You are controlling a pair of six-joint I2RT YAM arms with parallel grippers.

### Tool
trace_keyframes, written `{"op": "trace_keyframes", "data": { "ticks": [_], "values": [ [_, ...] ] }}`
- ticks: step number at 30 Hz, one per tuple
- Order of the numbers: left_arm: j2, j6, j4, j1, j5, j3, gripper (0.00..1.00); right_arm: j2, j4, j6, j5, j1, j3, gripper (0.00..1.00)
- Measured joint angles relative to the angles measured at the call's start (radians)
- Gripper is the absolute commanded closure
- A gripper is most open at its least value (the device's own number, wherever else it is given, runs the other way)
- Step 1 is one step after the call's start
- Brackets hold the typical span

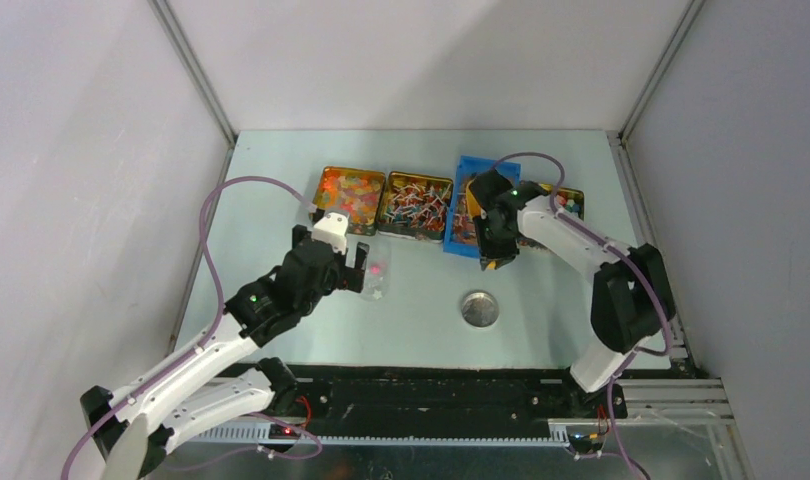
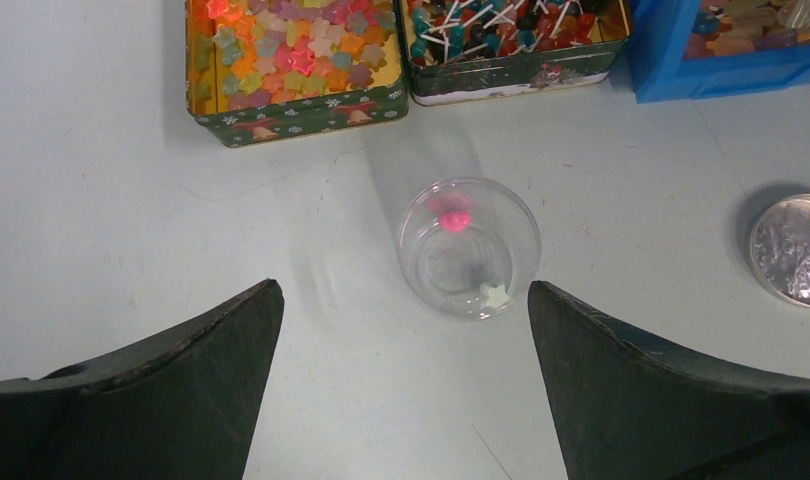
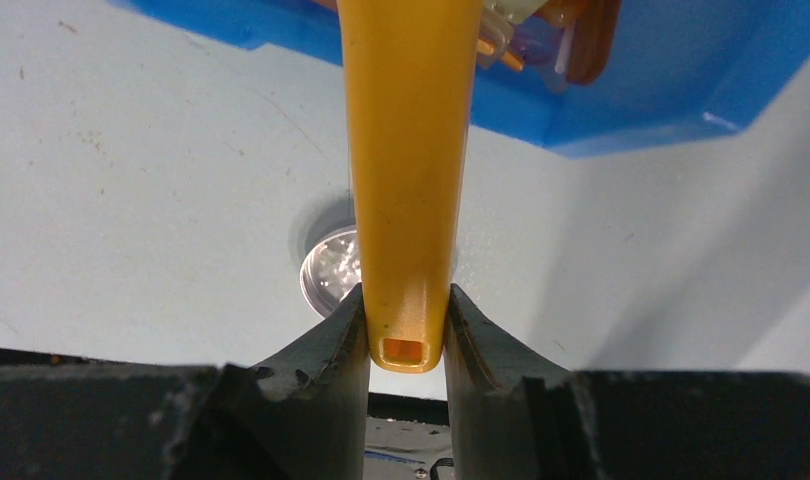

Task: Pack the candies
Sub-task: Scoop the fake candies from the storage box.

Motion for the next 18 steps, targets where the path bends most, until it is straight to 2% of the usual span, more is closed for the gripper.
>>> {"op": "trace_keyframes", "data": {
  "ticks": [12, 18],
  "values": [
    [-0.010, 0.000, 0.002, 0.000, 0.005, 0.000, 0.00, -0.181, -0.003, -0.096, -0.001, 0.009, -0.039, 1.00],
    [0.013, -0.020, 0.011, 0.013, 0.132, 0.051, 0.00, -0.311, -0.030, -0.127, -0.058, 0.048, -0.074, 1.00]
  ]
}}
